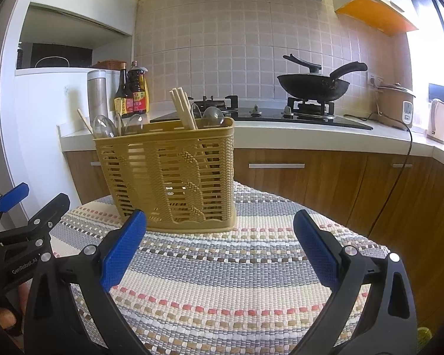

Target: Organize utensils

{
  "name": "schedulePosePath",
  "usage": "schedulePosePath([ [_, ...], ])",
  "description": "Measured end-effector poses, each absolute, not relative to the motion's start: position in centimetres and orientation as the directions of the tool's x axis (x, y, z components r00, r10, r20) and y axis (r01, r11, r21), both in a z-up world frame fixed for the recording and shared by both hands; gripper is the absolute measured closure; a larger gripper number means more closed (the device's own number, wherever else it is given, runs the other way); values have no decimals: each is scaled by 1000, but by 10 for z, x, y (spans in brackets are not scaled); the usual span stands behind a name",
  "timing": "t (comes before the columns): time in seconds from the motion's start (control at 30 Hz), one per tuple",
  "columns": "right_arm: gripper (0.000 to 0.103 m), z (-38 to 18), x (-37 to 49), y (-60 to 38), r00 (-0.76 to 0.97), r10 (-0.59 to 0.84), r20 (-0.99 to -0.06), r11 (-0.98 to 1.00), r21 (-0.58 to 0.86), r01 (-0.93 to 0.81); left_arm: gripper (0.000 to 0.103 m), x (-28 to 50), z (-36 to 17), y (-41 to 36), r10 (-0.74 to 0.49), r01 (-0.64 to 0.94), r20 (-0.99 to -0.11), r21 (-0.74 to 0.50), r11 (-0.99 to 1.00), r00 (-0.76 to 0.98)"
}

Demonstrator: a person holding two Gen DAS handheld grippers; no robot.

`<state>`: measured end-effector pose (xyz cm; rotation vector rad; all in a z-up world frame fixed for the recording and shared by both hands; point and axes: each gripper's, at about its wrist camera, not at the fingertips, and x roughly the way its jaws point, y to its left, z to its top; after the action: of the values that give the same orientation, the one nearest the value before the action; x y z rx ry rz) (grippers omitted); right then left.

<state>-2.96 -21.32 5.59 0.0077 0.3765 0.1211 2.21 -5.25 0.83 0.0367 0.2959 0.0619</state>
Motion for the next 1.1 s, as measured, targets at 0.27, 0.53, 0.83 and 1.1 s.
schedulePosePath([
  [0.27,8,56,-30,-212,922,115,-370,993,28,-113,8,23,7,-53,65,-53,-293,49,997,954],
  [0.53,8,55,-28,-211,920,119,-374,993,25,-118,8,23,7,-54,66,-54,-296,50,997,953],
  [0.83,8,55,-31,-209,920,125,-372,992,21,-126,8,23,7,-55,67,-54,-297,52,997,953],
  [1.1,8,55,-31,-209,919,126,-373,992,22,-127,8,24,7,-55,65,-52,-300,51,997,952],
])
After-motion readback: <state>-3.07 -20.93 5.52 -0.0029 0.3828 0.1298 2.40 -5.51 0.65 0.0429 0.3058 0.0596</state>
